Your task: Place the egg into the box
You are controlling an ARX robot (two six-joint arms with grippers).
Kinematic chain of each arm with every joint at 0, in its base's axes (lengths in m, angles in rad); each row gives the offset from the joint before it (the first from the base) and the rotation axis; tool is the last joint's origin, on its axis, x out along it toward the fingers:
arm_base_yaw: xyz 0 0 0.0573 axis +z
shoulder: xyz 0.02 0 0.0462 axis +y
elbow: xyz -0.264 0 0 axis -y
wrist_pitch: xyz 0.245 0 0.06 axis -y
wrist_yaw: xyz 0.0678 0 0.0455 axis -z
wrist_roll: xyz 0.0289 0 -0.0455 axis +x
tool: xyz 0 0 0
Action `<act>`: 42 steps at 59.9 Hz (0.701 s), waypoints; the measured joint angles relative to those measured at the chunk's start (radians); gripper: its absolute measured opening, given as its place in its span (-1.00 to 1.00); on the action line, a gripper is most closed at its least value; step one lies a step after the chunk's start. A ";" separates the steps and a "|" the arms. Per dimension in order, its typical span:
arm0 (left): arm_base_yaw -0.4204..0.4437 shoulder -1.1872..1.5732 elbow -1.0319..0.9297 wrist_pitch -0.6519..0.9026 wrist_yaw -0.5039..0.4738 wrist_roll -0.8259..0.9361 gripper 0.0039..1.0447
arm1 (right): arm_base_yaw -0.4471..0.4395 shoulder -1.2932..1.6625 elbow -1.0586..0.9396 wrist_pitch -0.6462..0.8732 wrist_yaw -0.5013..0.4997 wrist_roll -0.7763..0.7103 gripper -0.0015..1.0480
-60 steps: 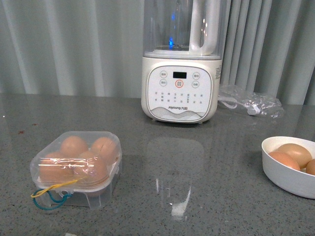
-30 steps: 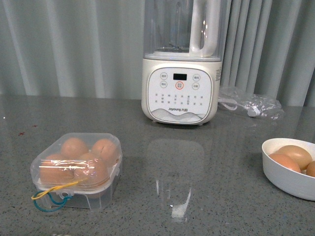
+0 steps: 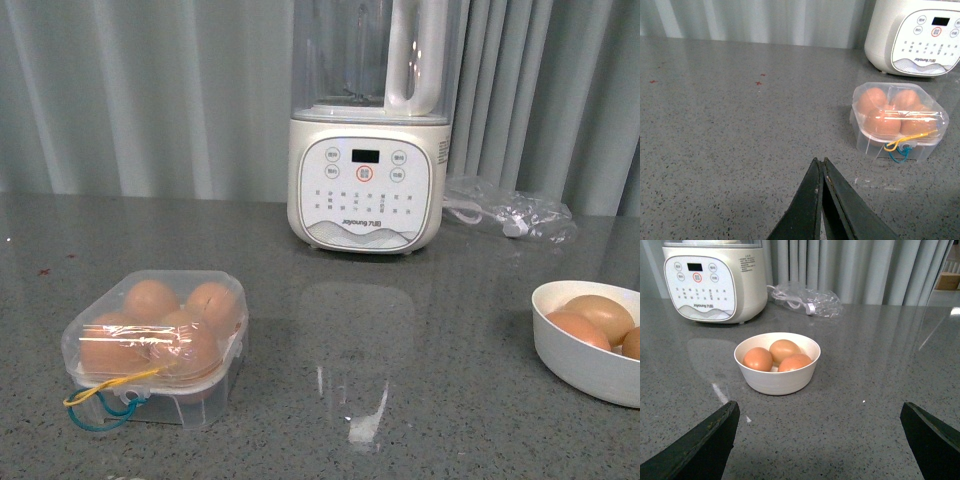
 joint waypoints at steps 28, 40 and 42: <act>0.000 -0.061 -0.039 0.009 -0.001 0.002 -0.94 | 0.000 0.000 0.000 0.000 0.000 0.000 0.86; 0.000 -0.061 -0.039 0.009 0.000 0.003 -0.94 | 0.000 0.000 0.000 0.000 0.000 0.000 0.86; 0.000 -0.061 -0.039 0.009 0.000 0.003 -0.94 | 0.000 0.000 0.000 0.000 0.000 0.000 0.86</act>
